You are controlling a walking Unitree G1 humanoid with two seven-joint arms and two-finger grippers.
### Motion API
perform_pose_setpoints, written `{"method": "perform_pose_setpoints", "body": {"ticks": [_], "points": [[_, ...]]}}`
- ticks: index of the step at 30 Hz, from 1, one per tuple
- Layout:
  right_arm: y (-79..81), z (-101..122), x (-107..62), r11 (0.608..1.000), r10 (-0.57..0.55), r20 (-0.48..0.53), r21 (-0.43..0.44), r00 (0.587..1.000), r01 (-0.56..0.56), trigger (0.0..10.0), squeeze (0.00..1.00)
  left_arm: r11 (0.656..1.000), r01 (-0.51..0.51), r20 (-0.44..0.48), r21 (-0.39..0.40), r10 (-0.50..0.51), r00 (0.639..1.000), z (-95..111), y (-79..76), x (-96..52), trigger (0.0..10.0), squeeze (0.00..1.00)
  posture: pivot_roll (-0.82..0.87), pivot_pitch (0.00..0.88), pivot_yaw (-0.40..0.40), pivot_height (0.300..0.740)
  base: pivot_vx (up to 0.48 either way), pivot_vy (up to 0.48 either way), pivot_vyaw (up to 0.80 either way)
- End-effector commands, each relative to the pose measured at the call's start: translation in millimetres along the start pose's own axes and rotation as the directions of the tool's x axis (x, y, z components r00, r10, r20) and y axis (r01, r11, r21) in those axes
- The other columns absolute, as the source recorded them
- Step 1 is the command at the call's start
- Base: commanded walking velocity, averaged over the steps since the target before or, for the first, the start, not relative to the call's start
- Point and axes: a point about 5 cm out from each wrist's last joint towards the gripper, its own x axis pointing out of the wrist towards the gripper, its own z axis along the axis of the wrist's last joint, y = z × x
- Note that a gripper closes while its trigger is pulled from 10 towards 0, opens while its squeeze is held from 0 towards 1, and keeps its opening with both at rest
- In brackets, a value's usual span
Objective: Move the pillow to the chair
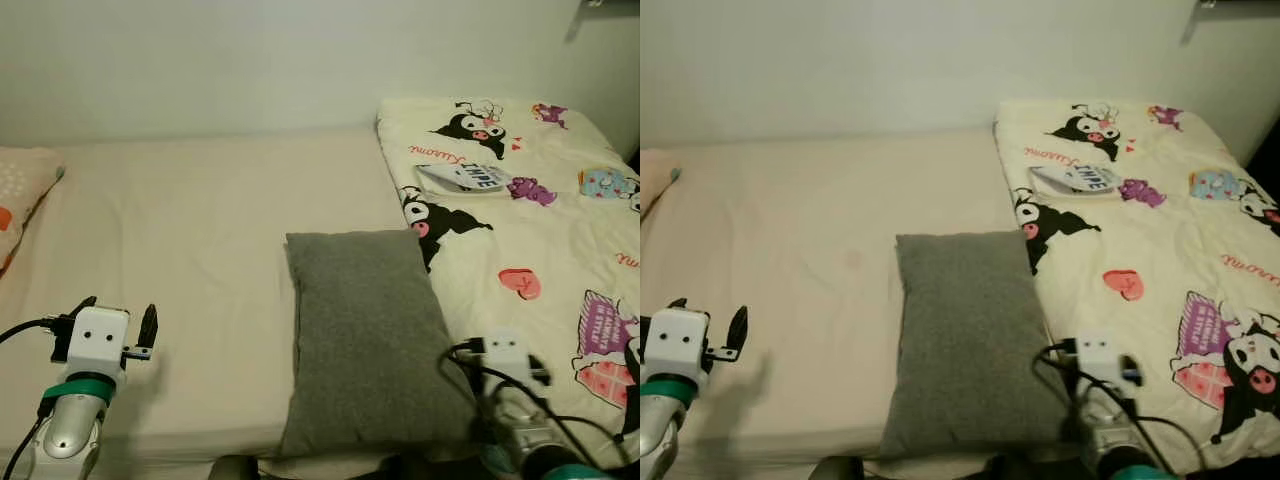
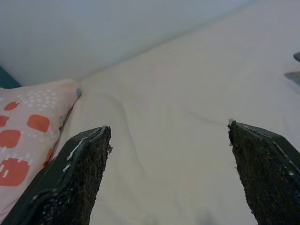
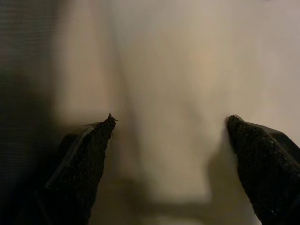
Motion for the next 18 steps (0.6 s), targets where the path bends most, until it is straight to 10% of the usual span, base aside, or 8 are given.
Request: {"method": "perform_pose_setpoints", "body": {"ticks": [1, 9, 15, 16, 17, 18], "points": [[19.7, -1.7, -3.3, 0.991, 0.087, -0.001, 0.101, 0.996, -0.087, 10.0, 0.00, 1.000, -0.011, -0.027, 0.000, 0.011, 1.000, -4.3, 4.0, -0.5, 10.0, 0.00, 0.17, 0.108, 0.083, 0.617, 0.000, 0.000, 0.00], [74.1, 61.7, -5.2, 0.886, 0.355, 0.184, 0.247, 0.917, -0.393, 10.0, 0.00, 0.998, -0.051, -0.018, -0.024, 0.051, 0.999, -2.2, 2.7, 8.0, 10.0, 0.00, 0.15, 0.099, 0.059, 0.617, 0.000, 0.000, 0.00], [111.2, 118.4, -21.2, 0.693, 0.609, 0.373, 0.178, 0.700, -0.698, 10.0, 0.00, 0.994, -0.104, -0.023, -0.045, 0.103, 0.994, -4.9, 6.8, 8.7, 10.0, 0.00, 0.12, 0.077, 0.017, 0.617, 0.000, 0.000, 0.00], [124.0, 139.3, -32.3, 0.581, 0.696, 0.442, 0.119, 0.567, -0.805, 10.0, 0.00, 0.991, -0.122, -0.030, -0.050, 0.120, 0.992, -7.2, 9.5, 8.0, 10.0, 0.00, 0.12, 0.073, 0.013, 0.617, 0.000, 0.000, 0.00], [124.0, 139.3, -32.3, 0.581, 0.696, 0.442, 0.119, 0.567, -0.805, 10.0, 0.00, 0.991, -0.122, -0.030, -0.050, 0.120, 0.992, -7.2, 9.5, 8.0, 10.0, 0.00, 0.12, 0.073, 0.013, 0.617, 0.000, 0.000, 0.00], [135.1, 148.9, -42.5, 0.498, 0.743, 0.473, 0.082, 0.474, -0.863, 10.0, 0.00, 0.989, -0.137, -0.023, -0.046, 0.136, 0.990, -6.2, 13.0, 8.4, 10.0, 0.00, 0.11, 0.066, 0.009, 0.617, 0.000, 0.000, 0.00]]}}
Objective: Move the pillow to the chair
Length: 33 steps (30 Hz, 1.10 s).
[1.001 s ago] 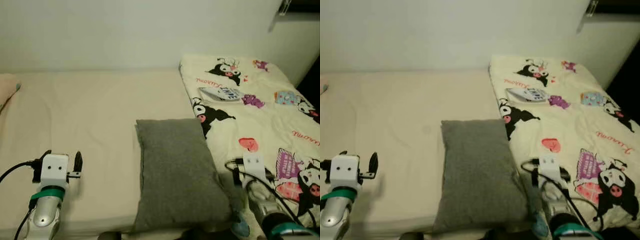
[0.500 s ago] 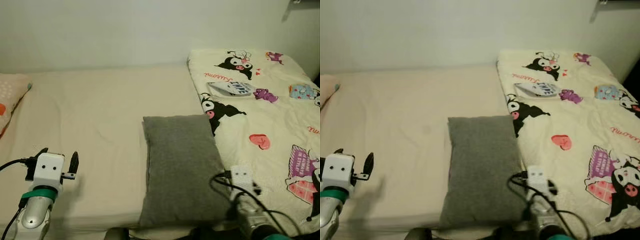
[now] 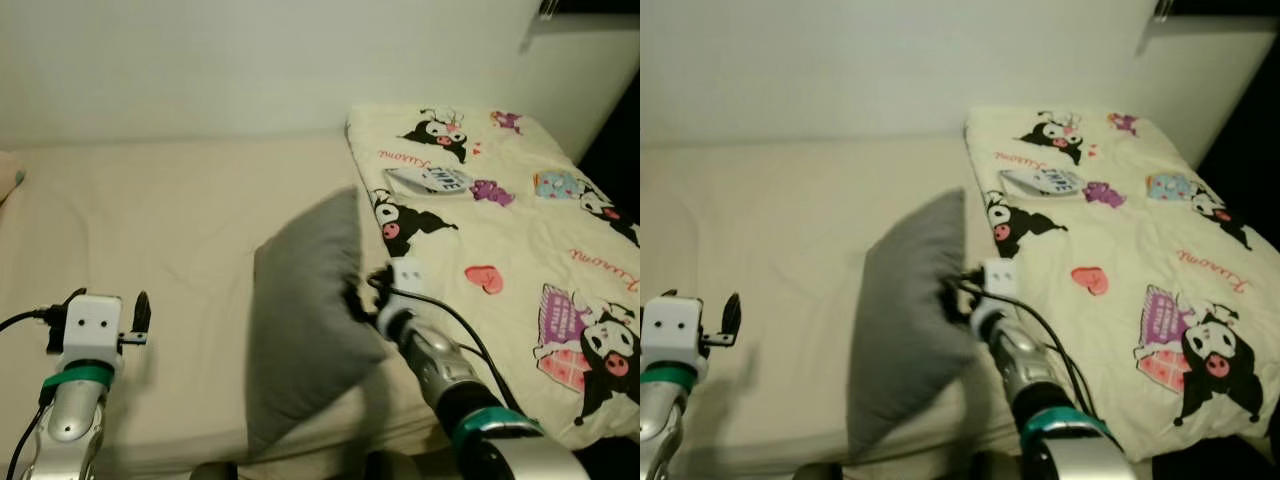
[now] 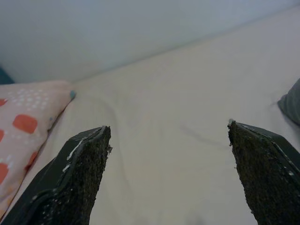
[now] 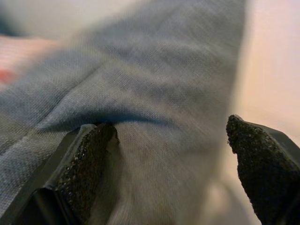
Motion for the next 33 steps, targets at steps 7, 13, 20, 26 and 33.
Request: {"method": "perform_pose_setpoints", "body": {"ticks": [7, 13, 20, 26, 33], "points": [[95.5, -15.8, 6.2, 0.846, 0.533, -0.043, 0.005, 0.845, -0.533, 10.0, 0.00, 0.991, -0.125, 0.127, 0.045, 0.118, 0.985, 30.4, 38.5, 16.7, 10.0, 0.00, 0.13, 0.063, -0.009, 0.617, 0.000, 0.000, 0.00], [121.4, -18.2, 7.9, 0.801, 0.593, 0.002, 0.095, 0.805, -0.591, 10.0, 0.00, 0.993, -0.114, 0.263, 0.019, 0.106, 0.959, 81.9, 62.8, 34.7, 10.0, 0.00, 0.14, 0.065, -0.011, 0.617, 0.000, 0.000, 0.00], [76.1, -24.5, 15.2, 0.956, 0.280, -0.054, 0.108, 0.959, -0.273, 10.0, 0.00, 0.992, -0.070, 0.139, 0.104, 0.055, 0.989, 66.2, 64.3, 39.6, 10.0, 0.00, 0.14, 0.063, -0.005, 0.617, 0.000, 0.000, 0.00], [27.0, -47.9, -7.1, 0.998, -0.019, -0.153, 0.052, 0.988, 0.027, 10.0, 0.00, 0.993, 0.032, -0.081, 0.110, -0.023, 0.996, 9.7, 47.9, 23.0, 10.0, 0.00, 0.13, 0.062, 0.013, 0.617, 0.000, 0.000, 0.00], [-6.4, -63.4, -28.8, 0.974, -0.217, -0.187, 0.016, 0.958, 0.224, 10.0, 0.00, 0.998, 0.026, -0.182, 0.053, -0.015, 0.983, -24.6, 42.7, 12.3, 10.0, 0.00, 0.12, 0.061, 0.017, 0.617, 0.000, 0.000, 0.00]]}}
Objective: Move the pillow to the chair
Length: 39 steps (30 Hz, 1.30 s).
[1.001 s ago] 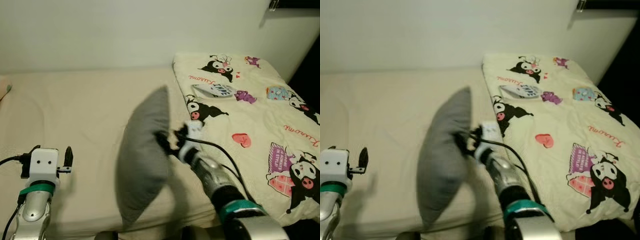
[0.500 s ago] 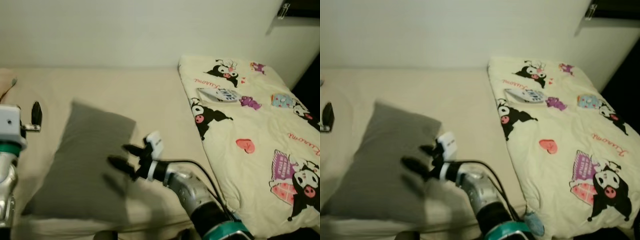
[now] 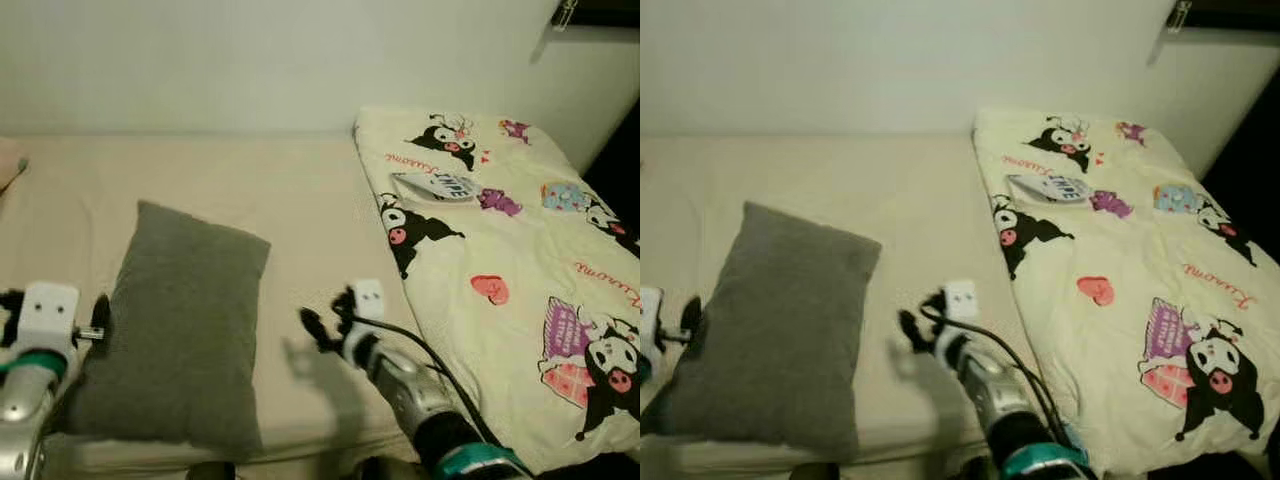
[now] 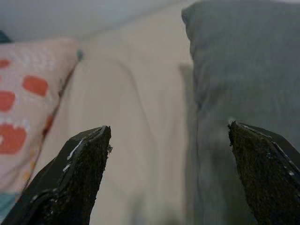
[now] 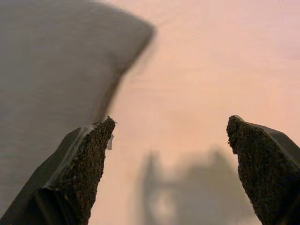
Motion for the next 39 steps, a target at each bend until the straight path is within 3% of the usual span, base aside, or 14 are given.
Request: {"method": "perform_pose_setpoints", "body": {"ticks": [1, 8, 11, 13, 14, 17, 18, 20, 23, 33, 39], "points": [[-9.6, -13.4, -5.8, 0.998, -0.061, -0.021, 0.010, 0.998, 0.062, 10.0, 0.00, 1.000, -0.014, -0.052, -0.017, 0.014, 0.999, -18.8, -2.5, -2.8, 10.0, 0.00, 0.11, 0.060, 0.018, 0.617, 0.000, 0.000, 0.00], [-24.5, -21.5, -13.6, 0.989, -0.147, -0.022, 0.021, 0.989, 0.147, 10.0, 0.00, 1.000, -0.017, -0.104, -0.014, 0.015, 0.994, -40.5, -13.9, 1.3, 10.0, 0.00, 0.09, 0.060, 0.013, 0.617, 0.000, 0.000, 0.00], [-25.6, -23.7, -15.3, 0.986, -0.164, -0.008, 0.038, 0.986, 0.165, 10.0, 0.00, 0.999, 0.033, -0.092, 0.028, -0.030, 0.995, -43.0, -23.1, 6.0, 10.0, 0.00, 0.09, 0.060, 0.013, 0.617, 0.000, 0.000, 0.00], [-23.3, -24.4, -15.5, 0.986, -0.151, 0.014, 0.071, 0.988, 0.150, 10.0, 0.00, 0.998, 0.057, -0.079, -0.035, -0.059, 0.995, -42.8, -29.0, 8.4, 10.0, 0.00, 0.09, 0.060, 0.013, 0.617, 0.000, 0.000, 0.00], [-22.8, -24.6, -15.4, 0.985, -0.151, 0.019, 0.084, 0.988, 0.149, 10.0, 0.00, 0.994, 0.061, -0.070, -0.095, -0.068, 0.995, -42.2, -30.6, 8.9, 10.0, 0.41, 0.09, 0.060, 0.013, 0.617, 0.000, 0.000, 0.00], [-22.6, -24.8, -15.2, 0.984, -0.154, 0.023, 0.092, 0.988, 0.151, 10.0, 0.00, 0.989, 0.064, -0.061, -0.134, -0.072, 0.995, -42.1, -31.5, 9.4, 10.0, 0.41, 0.09, 0.060, 0.013, 0.617, 0.000, 0.000, 0.00], [-22.0, -25.7, -15.1, 0.984, -0.157, 0.022, 0.092, 0.987, 0.154, 10.0, 0.00, 0.980, 0.063, -0.043, -0.190, -0.073, 0.996, -41.1, -32.3, 9.5, 10.0, 1.00, 0.09, 0.060, 0.013, 0.617, 0.000, 0.000, 0.00], [-20.9, -28.4, -15.2, 0.984, -0.159, 0.016, 0.085, 0.987, 0.157, 10.0, 0.00, 0.967, 0.062, -0.020, -0.248, -0.070, 0.997, -42.6, -35.0, 7.6, 10.0, 1.00, 0.05, 0.055, 0.035, 0.617, 0.000, 0.000, 0.00], [-20.4, -33.1, -16.6, 0.984, -0.159, 0.003, 0.081, 0.987, 0.158, 10.0, 0.00, 0.965, 0.039, -0.016, -0.260, -0.045, 0.999, -47.7, -34.3, 6.2, 10.0, 1.00, 0.06, 0.059, 0.013, 0.617, 0.000, 0.000, 0.00], [-20.9, -39.2, -18.6, 0.984, -0.159, -0.018, 0.073, 0.987, 0.160, 10.0, 0.00, 0.960, 0.013, -0.052, -0.279, -0.028, 0.998, -60.2, -32.4, 2.9, 10.0, 1.00, 0.07, 0.070, 0.000, 0.617, 0.000, 0.000, 0.00], [-20.9, -39.9, -18.6, 0.984, -0.162, -0.022, 0.070, 0.987, 0.163, 10.0, 0.00, 0.970, 0.016, -0.102, -0.244, -0.042, 0.994, -64.8, -35.4, 4.6, 10.0, 1.00, 0.06, 0.071, 0.001, 0.617, 0.000, 0.000, 0.00]]}}
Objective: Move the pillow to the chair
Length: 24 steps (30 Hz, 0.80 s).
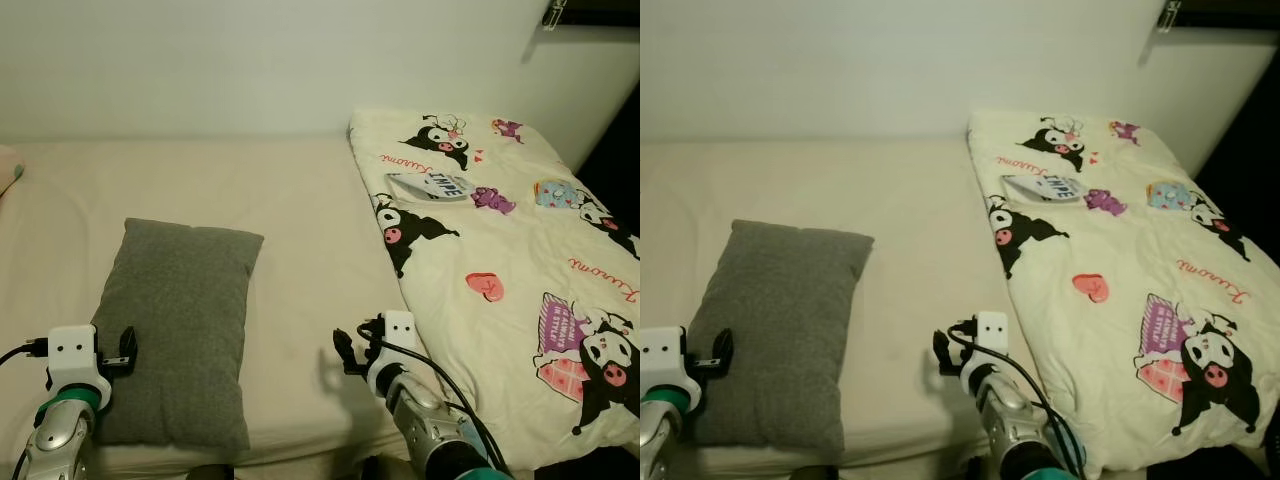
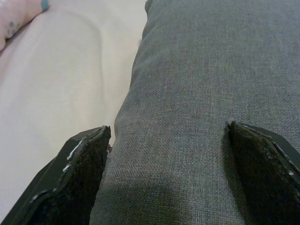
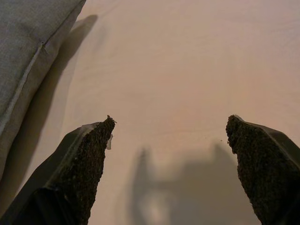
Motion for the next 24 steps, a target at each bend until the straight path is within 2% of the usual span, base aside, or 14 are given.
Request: {"method": "perform_pose_setpoints", "body": {"ticks": [1, 4, 5, 6, 8, 14, 15, 17, 18, 20, 21, 22, 23, 24], "points": [[-1.9, -5.4, -1.6, 1.000, -0.010, -0.019, 0.001, 1.000, 0.010, 10.0, 0.00, 0.999, -0.004, -0.055, 0.032, 0.006, 0.998, -9.6, 1.8, -2.2, 10.0, 1.00, 0.06, 0.071, 0.002, 0.617, 0.000, 0.000, 0.00], [-3.6, -5.7, -2.1, 1.000, -0.018, -0.023, -0.006, 1.000, 0.017, 10.0, 0.00, 1.000, 0.018, -0.121, -0.009, -0.018, 0.992, -16.2, -4.6, 0.1, 10.0, 0.98, 0.05, 0.068, -0.001, 0.617, 0.000, 0.000, 0.00], [-4.9, -5.2, -2.2, 1.000, -0.019, -0.024, -0.014, 1.000, 0.019, 10.0, 0.00, 0.996, 0.070, -0.132, -0.052, -0.076, 0.988, -17.8, -13.3, 0.6, 10.0, 0.00, 0.04, 0.068, 0.000, 0.617, 0.000, 0.000, 0.00], [-4.9, -5.2, -2.2, 1.000, -0.019, -0.024, -0.014, 1.000, 0.019, 10.0, 0.00, 0.996, 0.070, -0.132, -0.052, -0.076, 0.988, -17.8, -13.3, 0.6, 10.0, 0.00, 0.04, 0.068, 0.000, 0.617, 0.000, 0.000, 0.00], [-8.4, -3.1, -2.5, 0.999, -0.027, -0.021, -0.025, 0.999, 0.026, 10.0, 0.00, 0.973, 0.178, -0.136, -0.148, -0.198, 0.971, -20.7, -30.8, -0.7, 10.0, 0.00, 0.03, 0.067, 0.010, 0.617, 0.000, 0.000, 0.00], [-18.1, 0.3, -4.4, 0.998, -0.060, -0.010, -0.028, 0.998, 0.060, 10.0, 0.00, 0.932, 0.350, -0.210, -0.092, -0.361, 0.909, -32.8, -55.1, -7.8, 10.0, 0.00, 0.02, 0.070, 0.025, 0.617, 0.000, 0.000, 0.00], [-18.1, 0.3, -4.4, 0.998, -0.060, -0.010, -0.028, 0.998, 0.060, 10.0, 0.00, 0.932, 0.350, -0.210, -0.092, -0.361, 0.909, -32.8, -55.1, -7.8, 10.0, 0.00, 0.02, 0.070, 0.025, 0.617, 0.000, 0.000, 0.00], [-24.2, 0.2, -6.7, 0.996, -0.089, -0.002, -0.020, 0.996, 0.089, 10.0, 0.00, 0.903, 0.417, -0.175, -0.107, -0.430, 0.886, -24.6, -71.6, -4.2, 10.0, 0.00, 0.02, 0.074, 0.041, 0.617, 0.000, 0.000, 0.00], [-24.2, 0.2, -6.7, 0.996, -0.089, -0.002, -0.020, 0.996, 0.089, 10.0, 0.00, 0.903, 0.417, -0.175, -0.107, -0.430, 0.886, -24.6, -71.6, -4.2, 10.0, 0.00, 0.02, 0.074, 0.041, 0.617, 0.000, 0.000, 0.00], [-30.8, -2.3, -9.9, 0.992, -0.126, -0.001, -0.002, 0.992, 0.126, 10.0, 0.00, 0.870, 0.475, -0.117, -0.131, -0.489, 0.864, -9.0, -92.8, 2.9, 10.0, 0.00, 0.02, 0.076, 0.065, 0.617, 0.000, 0.000, 0.00], [-30.8, -2.3, -9.9, 0.992, -0.126, -0.001, -0.002, 0.992, 0.126, 10.0, 0.00, 0.870, 0.475, -0.117, -0.131, -0.489, 0.864, -9.0, -92.8, 2.9, 10.0, 0.00, 0.02, 0.076, 0.065, 0.617, 0.000, 0.000, 0.00], [-34.6, -3.7, -11.7, 0.989, -0.146, -0.002, 0.007, 0.989, 0.146, 10.0, 0.00, 0.848, 0.511, -0.086, -0.143, -0.525, 0.847, 0.1, -109.7, 6.1, 10.0, 0.00, 0.02, 0.076, 0.078, 0.617, 0.000, 0.000, 0.00], [-34.6, -3.7, -11.7, 0.989, -0.146, -0.002, 0.007, 0.989, 0.146, 10.0, 0.00, 0.848, 0.511, -0.086, -0.143, -0.525, 0.847, 0.1, -109.7, 6.1, 10.0, 0.00, 0.02, 0.076, 0.078, 0.617, 0.000, 0.000, 0.00], [-38.1, -4.8, -13.5, 0.987, -0.162, -0.002, 0.013, 0.987, 0.162, 10.0, 0.00, 0.822, 0.547, -0.056, -0.158, -0.561, 0.826, 8.7, -130.2, 7.2, 10.0, 0.00, 0.02, 0.076, 0.078, 0.617, 0.000, 0.000, 0.00]]}}
